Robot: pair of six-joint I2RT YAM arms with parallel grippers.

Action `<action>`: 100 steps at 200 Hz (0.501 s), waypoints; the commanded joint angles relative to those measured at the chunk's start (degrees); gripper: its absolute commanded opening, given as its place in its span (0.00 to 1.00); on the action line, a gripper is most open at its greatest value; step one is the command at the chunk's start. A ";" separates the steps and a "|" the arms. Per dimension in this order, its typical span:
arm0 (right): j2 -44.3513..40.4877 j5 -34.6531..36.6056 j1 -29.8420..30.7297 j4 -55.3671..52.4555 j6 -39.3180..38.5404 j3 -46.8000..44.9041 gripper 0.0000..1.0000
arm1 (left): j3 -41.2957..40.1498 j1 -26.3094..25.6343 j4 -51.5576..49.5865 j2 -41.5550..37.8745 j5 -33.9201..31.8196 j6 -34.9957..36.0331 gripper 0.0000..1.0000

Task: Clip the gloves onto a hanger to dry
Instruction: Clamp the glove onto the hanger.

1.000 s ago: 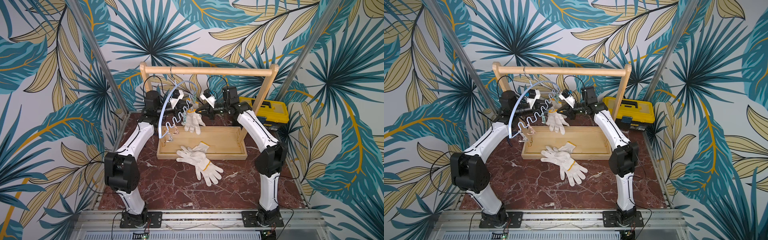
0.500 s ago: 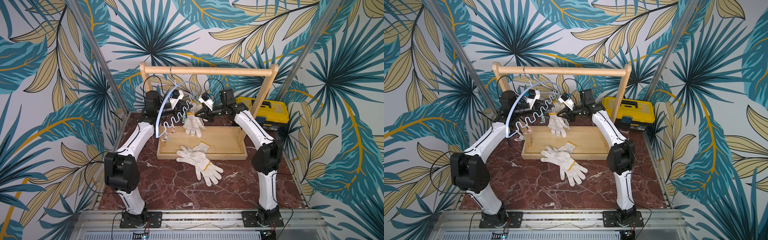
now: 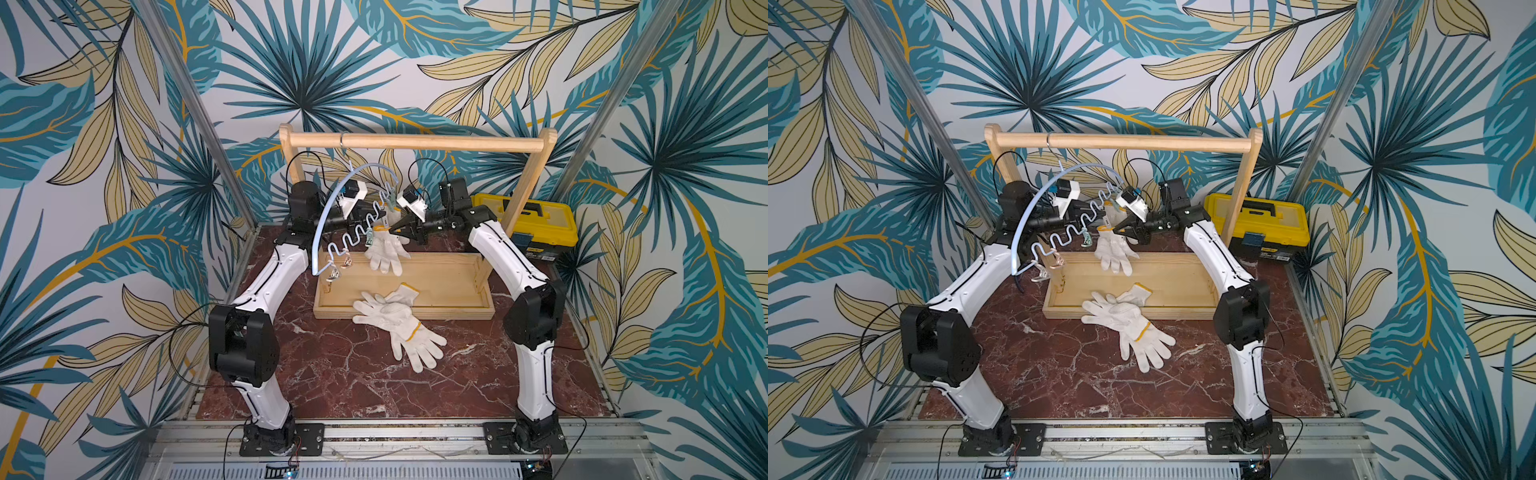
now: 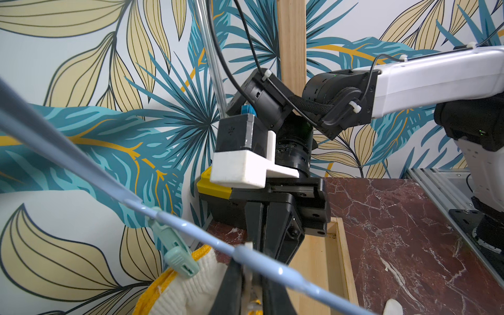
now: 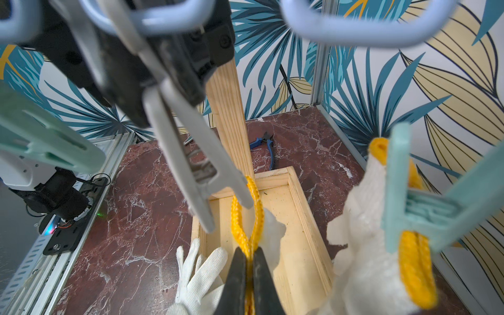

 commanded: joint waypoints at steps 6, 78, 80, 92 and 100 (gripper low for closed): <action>-1.75 -2.06 0.07 -1.00 -1.65 1.16 0.00 | -0.43 1.69 0.21 -1.41 1.49 -0.35 0.00; -2.54 -2.55 0.34 -3.29 -3.53 2.20 0.00 | -0.52 1.72 0.21 -1.15 2.28 -0.26 0.00; -2.59 -2.54 0.34 -3.29 -3.54 2.20 0.00 | -0.52 1.72 0.21 -1.11 2.28 -0.24 0.00; -2.82 -2.73 0.42 -3.43 -3.60 2.20 0.00 | -0.52 1.80 0.22 -1.07 2.21 -0.26 0.00; -2.94 -2.81 0.42 -3.38 -3.72 2.24 0.00 | -0.52 1.80 0.21 -1.10 2.37 -0.22 0.00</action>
